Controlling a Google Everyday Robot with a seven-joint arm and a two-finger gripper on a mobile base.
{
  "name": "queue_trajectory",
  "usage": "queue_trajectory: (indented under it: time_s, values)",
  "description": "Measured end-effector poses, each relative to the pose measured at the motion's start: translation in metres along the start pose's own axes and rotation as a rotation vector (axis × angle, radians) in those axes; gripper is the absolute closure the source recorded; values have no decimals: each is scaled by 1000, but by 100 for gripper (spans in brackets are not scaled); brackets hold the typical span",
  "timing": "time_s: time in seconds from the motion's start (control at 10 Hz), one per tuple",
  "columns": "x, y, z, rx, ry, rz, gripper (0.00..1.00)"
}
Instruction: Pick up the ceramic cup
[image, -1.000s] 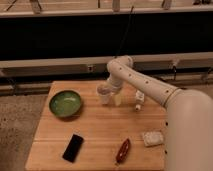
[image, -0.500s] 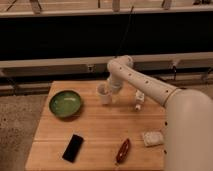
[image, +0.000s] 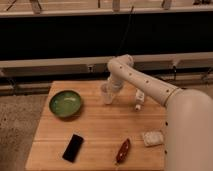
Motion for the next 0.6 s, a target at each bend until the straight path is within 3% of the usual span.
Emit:
queue_trajectory:
  time_s: [0.6]
  values:
    - [-1,-1,-45,-2,8,-10,100]
